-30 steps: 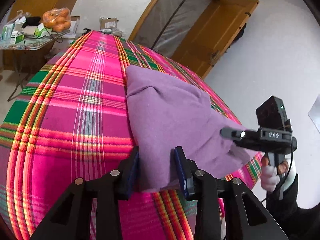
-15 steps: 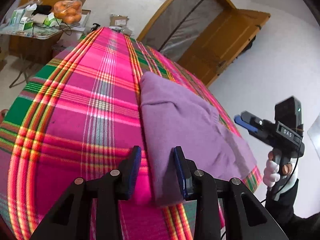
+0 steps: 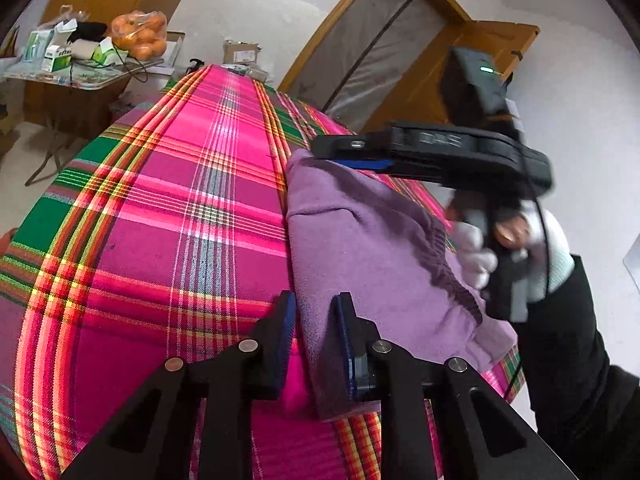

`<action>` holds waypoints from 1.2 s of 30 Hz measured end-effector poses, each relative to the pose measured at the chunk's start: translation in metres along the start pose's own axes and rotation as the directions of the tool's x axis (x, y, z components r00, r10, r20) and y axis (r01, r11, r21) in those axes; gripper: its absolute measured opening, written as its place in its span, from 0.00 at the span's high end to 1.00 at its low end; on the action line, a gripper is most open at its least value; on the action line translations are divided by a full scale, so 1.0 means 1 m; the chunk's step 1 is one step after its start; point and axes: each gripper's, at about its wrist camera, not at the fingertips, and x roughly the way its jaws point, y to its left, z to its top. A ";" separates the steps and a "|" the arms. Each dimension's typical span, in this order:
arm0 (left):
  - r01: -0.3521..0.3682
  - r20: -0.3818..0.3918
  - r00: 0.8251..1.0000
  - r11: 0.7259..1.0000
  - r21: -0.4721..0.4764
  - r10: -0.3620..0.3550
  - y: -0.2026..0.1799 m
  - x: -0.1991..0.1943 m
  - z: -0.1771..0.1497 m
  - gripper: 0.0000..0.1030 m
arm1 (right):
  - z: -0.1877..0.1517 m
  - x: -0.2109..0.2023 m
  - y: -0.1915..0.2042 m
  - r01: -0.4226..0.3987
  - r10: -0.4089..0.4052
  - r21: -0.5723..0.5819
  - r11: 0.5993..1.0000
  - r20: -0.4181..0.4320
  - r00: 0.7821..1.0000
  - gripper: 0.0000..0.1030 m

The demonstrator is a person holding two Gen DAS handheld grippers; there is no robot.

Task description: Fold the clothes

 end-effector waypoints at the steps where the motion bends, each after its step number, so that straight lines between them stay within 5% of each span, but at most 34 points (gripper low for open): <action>1: 0.000 0.001 1.000 1.000 0.003 0.000 0.000 0.000 0.000 0.80 | 0.001 0.006 -0.003 0.003 -0.003 0.008 1.000 -0.019 1.000 0.76; 2: -0.001 0.003 1.000 1.000 0.005 0.001 0.000 0.000 0.000 0.80 | 0.002 0.007 -0.004 0.007 -0.006 0.006 1.000 -0.023 1.000 0.87; 5: -0.005 0.007 1.000 1.000 0.015 0.005 -0.001 0.000 -0.002 0.80 | 0.001 0.005 -0.002 0.020 -0.020 -0.014 1.000 -0.014 1.000 0.94; 19: -0.013 0.007 1.000 1.000 0.018 0.013 -0.002 0.001 -0.006 0.86 | 0.005 0.001 -0.029 0.012 -0.014 0.103 0.995 0.023 1.000 0.91; 24: 0.003 0.007 1.000 1.000 0.006 -0.003 0.001 0.001 -0.003 0.87 | -0.022 -0.044 -0.026 0.001 -0.014 0.100 0.995 0.137 0.991 0.91; 27: 0.002 0.009 1.000 1.000 0.008 -0.003 0.001 0.000 -0.004 0.87 | -0.046 -0.045 -0.042 0.059 -0.076 0.134 0.989 0.124 0.989 0.91; 31: 0.004 0.008 1.000 1.000 0.008 -0.004 0.000 0.000 -0.004 0.87 | -0.071 -0.047 -0.102 -0.017 -0.040 0.363 0.932 0.150 0.988 1.00; 36: 0.013 -0.007 1.000 1.000 0.003 -0.013 0.001 -0.003 -0.003 0.87 | -0.093 -0.082 -0.103 -0.134 0.019 0.394 0.909 0.284 0.959 0.97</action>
